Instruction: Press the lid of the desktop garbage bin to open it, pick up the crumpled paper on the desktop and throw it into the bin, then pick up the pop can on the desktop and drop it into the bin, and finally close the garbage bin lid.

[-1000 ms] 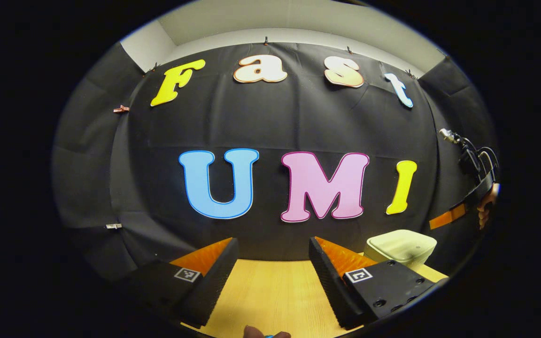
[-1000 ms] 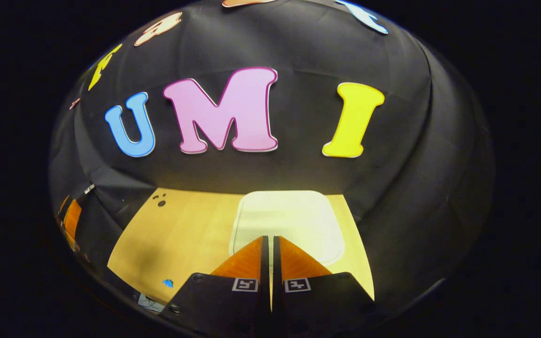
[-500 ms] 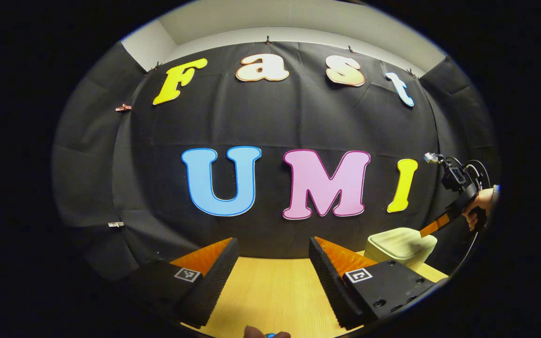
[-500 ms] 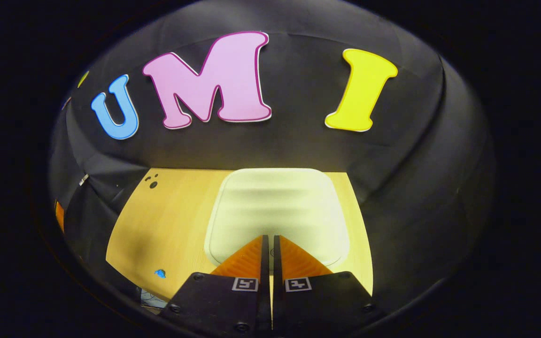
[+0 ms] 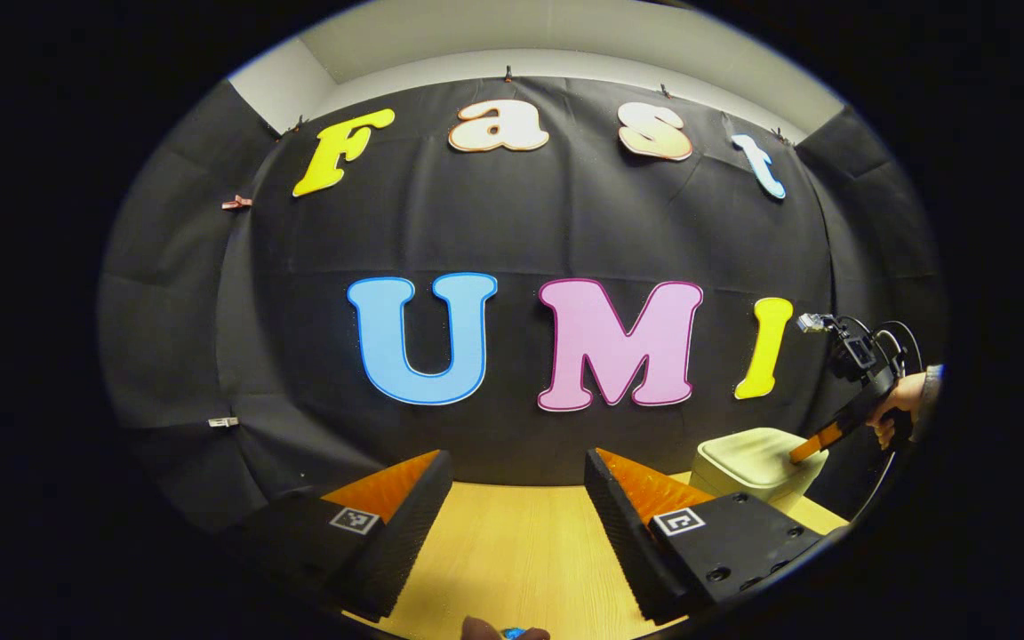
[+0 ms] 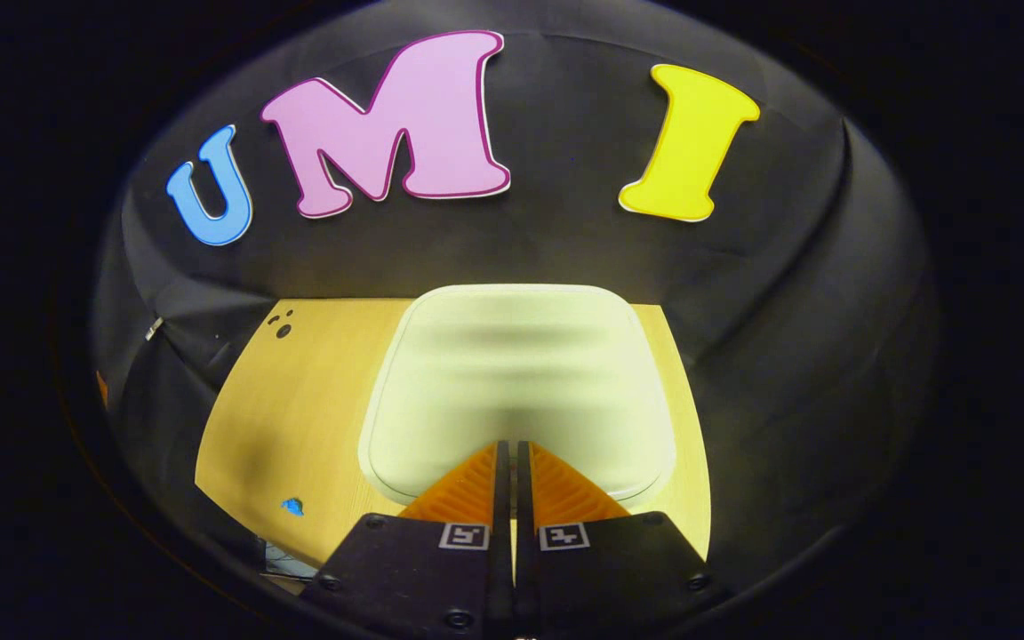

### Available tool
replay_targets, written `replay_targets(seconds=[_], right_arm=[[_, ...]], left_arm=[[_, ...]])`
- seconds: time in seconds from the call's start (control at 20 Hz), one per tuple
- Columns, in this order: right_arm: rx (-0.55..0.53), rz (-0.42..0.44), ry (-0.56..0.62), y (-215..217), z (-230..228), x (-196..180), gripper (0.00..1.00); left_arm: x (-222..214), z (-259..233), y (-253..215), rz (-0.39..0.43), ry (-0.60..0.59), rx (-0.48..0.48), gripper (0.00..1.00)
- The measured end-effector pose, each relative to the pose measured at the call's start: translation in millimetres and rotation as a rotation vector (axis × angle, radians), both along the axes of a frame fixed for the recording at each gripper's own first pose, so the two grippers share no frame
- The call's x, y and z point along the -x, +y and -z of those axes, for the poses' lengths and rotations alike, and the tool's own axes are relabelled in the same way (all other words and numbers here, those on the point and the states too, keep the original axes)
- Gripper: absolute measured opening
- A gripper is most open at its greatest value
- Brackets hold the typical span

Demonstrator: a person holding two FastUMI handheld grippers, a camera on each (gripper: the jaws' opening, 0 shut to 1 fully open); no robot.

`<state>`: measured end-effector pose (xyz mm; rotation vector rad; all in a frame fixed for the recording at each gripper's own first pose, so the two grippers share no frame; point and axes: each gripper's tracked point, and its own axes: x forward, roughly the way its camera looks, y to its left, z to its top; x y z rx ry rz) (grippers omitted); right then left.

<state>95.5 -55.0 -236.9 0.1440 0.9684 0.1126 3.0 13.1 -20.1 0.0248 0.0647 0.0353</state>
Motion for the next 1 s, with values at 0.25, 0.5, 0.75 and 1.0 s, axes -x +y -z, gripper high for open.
replay_targets(seconds=[0.25,0.5,0.75,1.0], right_arm=[[0.016,-0.013,-0.015,0.3,-1.6,-1.7,0.06],[-0.007,-0.002,-0.055,2.0,-17.3,-6.3,0.07],[-0.003,0.007,-0.199,2.1,-44.4,-17.1,0.07],[0.018,0.038,-0.432,1.9,-89.1,-27.9,0.07]], left_arm=[[1.6,-1.9,-0.3,0.002,-0.004,-0.004,0.96],[2.2,-4.7,-2.1,0.005,-0.01,-0.009,0.96],[4.8,-4.3,-2.8,0.01,-0.012,-0.006,0.96],[6.8,-4.8,-4.8,0.014,-0.009,-0.01,0.96]])
